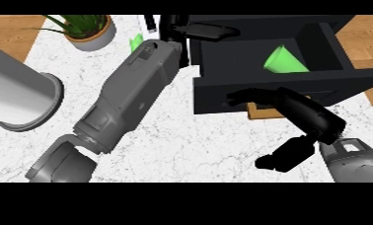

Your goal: Pick up the cup, place it into the drawer and close the drawer

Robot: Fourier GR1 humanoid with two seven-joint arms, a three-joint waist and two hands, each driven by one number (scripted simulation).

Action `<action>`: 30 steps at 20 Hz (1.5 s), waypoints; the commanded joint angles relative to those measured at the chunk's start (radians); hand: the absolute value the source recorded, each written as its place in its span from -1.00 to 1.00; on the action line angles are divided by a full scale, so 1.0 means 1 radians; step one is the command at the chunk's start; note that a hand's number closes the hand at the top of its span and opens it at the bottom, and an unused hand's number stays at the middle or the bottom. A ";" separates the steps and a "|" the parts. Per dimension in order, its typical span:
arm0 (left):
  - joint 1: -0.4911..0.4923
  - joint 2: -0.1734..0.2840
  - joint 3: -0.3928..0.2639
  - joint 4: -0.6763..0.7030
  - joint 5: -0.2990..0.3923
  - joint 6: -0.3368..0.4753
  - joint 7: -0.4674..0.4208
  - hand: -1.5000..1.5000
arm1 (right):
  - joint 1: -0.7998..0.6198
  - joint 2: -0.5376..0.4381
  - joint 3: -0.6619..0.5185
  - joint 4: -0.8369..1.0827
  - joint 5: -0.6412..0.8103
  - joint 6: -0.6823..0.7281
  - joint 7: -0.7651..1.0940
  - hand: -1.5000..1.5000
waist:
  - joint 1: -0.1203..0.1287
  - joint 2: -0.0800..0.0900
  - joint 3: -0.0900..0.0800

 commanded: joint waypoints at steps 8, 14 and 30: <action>0.121 0.019 0.030 -0.084 0.016 -0.065 -0.061 -1.00 | -0.129 0.064 0.138 0.585 0.365 -0.165 -0.245 -1.00 | 0.095 -0.003 0.001; 0.271 0.083 0.006 -0.188 0.007 -0.138 -0.062 -1.00 | -0.303 0.129 0.066 0.944 0.412 -0.293 -0.365 1.00 | 0.143 -0.002 0.002; 0.366 0.183 -0.007 -0.329 0.026 -0.241 0.025 -1.00 | -0.658 -0.013 -0.239 1.268 0.280 -0.395 -0.472 1.00 | 0.242 0.029 0.004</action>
